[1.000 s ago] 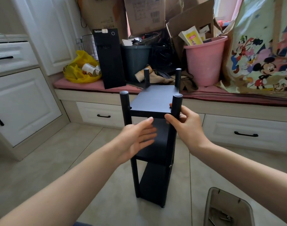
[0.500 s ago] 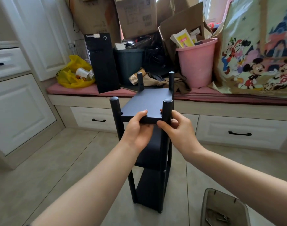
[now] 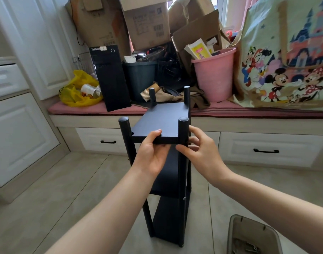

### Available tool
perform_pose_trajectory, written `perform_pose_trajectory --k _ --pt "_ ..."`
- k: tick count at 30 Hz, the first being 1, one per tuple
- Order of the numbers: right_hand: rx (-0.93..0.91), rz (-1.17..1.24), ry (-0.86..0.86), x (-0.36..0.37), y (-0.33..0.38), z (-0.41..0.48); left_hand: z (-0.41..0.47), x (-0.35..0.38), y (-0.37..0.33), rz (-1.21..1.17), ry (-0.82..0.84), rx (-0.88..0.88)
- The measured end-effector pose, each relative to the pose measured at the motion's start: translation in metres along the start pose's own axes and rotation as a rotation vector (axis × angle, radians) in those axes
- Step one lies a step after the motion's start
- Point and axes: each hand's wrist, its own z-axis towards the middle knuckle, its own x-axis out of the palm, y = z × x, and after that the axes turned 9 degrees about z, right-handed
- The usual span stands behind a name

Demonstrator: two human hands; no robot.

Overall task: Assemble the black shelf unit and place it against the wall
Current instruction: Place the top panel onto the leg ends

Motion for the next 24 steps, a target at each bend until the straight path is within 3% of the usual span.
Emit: perform_pose_trajectory --k 13,24 --pt "0.072 0.011 -0.032 0.001 -0.001 -0.002 -0.003 0.003 -0.011 -0.046 0.036 0.018" --pt "0.102 0.015 -0.029 -0.005 0.004 -0.005 -0.012 0.006 -0.014 0.052 0.126 -0.020"
